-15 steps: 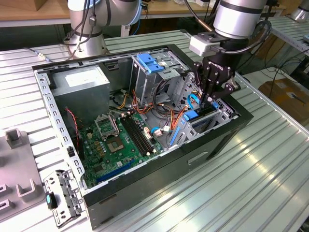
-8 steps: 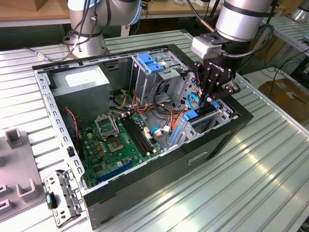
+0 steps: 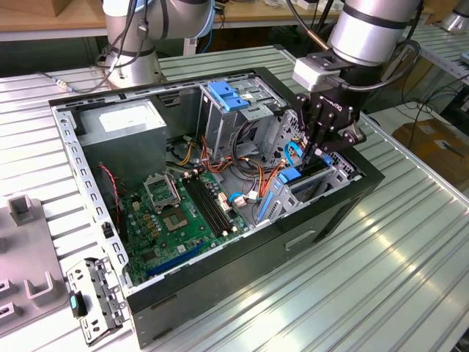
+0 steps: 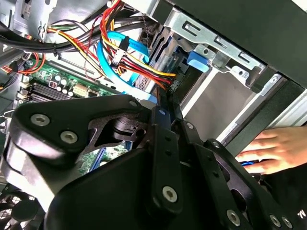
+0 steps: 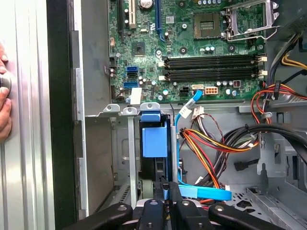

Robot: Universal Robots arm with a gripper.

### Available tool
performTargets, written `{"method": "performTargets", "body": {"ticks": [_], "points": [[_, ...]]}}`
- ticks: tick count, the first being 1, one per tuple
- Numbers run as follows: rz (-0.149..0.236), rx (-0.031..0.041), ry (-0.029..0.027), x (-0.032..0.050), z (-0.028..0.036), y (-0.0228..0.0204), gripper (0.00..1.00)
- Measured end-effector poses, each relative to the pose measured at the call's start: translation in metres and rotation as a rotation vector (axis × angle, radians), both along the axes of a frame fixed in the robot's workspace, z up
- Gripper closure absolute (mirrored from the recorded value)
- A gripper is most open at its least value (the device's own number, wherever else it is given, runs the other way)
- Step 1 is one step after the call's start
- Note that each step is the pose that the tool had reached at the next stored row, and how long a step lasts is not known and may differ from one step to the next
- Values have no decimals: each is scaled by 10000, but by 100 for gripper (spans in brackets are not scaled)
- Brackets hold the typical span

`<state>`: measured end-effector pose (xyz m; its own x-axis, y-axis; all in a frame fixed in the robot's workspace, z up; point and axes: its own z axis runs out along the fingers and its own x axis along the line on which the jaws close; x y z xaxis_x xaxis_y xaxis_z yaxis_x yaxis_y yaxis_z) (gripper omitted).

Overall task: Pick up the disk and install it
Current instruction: 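Insert the second disk wire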

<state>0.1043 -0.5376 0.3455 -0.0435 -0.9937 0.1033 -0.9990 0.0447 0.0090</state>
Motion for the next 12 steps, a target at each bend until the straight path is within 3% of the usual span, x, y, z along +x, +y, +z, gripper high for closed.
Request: {"method": "performTargets", "body": {"ticks": [7,12], "points": [[0,5,0,0,20,-30,84],[0,50,0,0,12,-47,84]]}}
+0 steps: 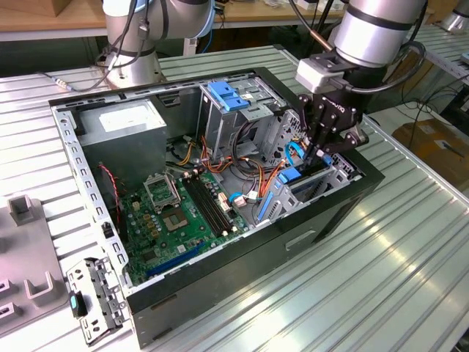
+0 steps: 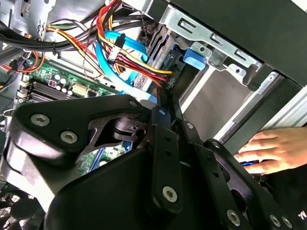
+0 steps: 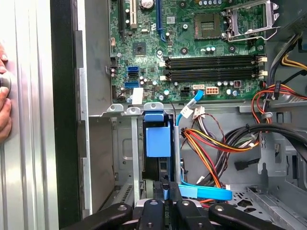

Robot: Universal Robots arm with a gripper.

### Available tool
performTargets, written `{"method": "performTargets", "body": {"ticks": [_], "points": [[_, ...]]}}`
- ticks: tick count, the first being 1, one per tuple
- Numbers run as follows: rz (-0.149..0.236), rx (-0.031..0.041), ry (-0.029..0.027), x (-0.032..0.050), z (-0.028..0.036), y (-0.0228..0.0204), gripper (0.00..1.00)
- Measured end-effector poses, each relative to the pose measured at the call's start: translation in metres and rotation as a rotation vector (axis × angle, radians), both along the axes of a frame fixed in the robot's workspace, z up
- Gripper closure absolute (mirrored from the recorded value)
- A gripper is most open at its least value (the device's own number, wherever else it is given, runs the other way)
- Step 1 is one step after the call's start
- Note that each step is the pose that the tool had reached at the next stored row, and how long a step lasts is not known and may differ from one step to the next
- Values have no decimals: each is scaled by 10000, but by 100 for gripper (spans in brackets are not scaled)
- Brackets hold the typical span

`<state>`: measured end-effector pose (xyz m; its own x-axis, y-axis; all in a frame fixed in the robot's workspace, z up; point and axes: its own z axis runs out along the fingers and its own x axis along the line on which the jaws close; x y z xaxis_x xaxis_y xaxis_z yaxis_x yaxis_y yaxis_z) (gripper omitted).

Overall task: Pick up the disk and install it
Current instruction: 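Insert the second disk wire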

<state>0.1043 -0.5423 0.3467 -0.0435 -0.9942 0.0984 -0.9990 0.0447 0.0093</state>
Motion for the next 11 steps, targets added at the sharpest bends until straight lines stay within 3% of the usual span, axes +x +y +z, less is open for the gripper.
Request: {"method": "performTargets", "body": {"ticks": [11], "points": [[15,30,0,1,-11,14,84]]}}
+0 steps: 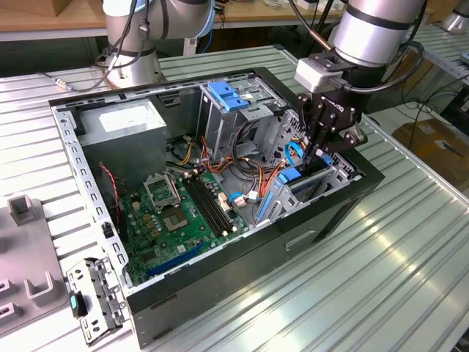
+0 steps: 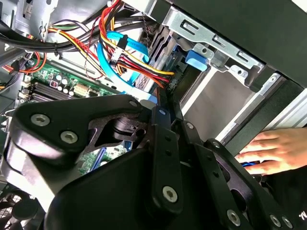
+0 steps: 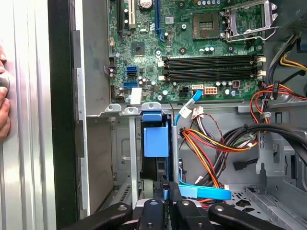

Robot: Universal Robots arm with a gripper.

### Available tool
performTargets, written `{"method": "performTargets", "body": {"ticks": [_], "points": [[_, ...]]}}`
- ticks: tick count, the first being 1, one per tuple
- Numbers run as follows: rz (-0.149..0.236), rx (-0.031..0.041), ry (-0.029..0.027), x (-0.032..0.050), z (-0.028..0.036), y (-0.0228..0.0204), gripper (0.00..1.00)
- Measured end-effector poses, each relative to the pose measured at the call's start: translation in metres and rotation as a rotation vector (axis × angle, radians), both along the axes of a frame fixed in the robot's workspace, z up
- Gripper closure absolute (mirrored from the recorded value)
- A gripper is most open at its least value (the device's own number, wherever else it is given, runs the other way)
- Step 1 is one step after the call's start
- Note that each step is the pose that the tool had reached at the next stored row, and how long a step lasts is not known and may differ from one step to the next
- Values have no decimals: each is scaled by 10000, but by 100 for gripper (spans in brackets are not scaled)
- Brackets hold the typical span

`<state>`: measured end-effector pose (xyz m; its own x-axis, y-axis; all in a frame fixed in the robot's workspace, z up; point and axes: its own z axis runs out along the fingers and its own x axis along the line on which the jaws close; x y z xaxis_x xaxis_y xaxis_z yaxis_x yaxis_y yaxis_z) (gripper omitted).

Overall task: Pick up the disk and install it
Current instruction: 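Insert the second disk wire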

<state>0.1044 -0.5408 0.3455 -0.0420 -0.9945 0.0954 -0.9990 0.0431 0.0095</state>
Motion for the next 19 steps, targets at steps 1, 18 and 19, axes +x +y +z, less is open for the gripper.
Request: {"method": "performTargets", "body": {"ticks": [1,18,19], "points": [[9,2,0,0,-3,0,84],[36,337,-4,17,67,-17,84],[36,468,-4,17,67,-24,84]]}}
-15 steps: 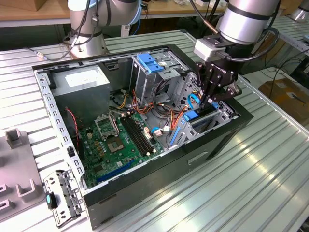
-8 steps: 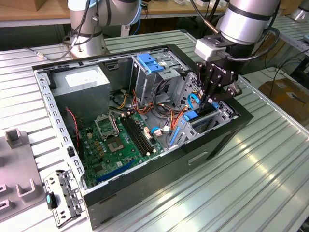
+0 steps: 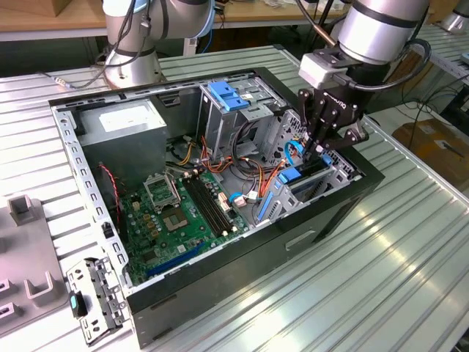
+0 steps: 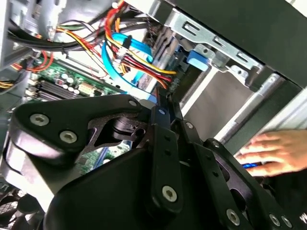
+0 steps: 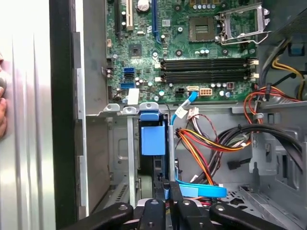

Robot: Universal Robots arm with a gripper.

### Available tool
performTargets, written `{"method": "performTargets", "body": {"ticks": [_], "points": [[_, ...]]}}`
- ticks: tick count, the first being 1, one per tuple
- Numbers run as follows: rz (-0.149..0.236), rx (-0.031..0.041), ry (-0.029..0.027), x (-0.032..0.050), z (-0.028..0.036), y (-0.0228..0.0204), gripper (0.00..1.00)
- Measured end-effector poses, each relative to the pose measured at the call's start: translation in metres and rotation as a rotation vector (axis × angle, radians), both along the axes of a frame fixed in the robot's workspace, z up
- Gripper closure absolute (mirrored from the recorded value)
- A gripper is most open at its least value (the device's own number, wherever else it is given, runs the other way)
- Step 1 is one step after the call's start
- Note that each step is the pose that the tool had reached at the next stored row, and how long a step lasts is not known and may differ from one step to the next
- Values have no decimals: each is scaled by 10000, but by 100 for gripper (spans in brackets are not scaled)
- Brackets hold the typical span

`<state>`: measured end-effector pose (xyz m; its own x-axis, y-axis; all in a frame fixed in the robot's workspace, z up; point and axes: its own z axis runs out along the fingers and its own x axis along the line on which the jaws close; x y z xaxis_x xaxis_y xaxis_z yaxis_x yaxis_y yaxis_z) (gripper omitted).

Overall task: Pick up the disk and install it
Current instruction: 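Insert the second disk wire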

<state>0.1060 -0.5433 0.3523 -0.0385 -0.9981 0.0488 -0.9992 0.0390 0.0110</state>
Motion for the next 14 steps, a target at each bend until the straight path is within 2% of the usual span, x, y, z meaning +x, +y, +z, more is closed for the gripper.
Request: {"method": "performTargets", "body": {"ticks": [2,3,10,14], "points": [[0,253,0,0,0,-26,84],[0,335,-1,0,0,-49,84],[0,349,0,0,-3,-129,84],[0,350,0,0,-16,-135,84]]}}
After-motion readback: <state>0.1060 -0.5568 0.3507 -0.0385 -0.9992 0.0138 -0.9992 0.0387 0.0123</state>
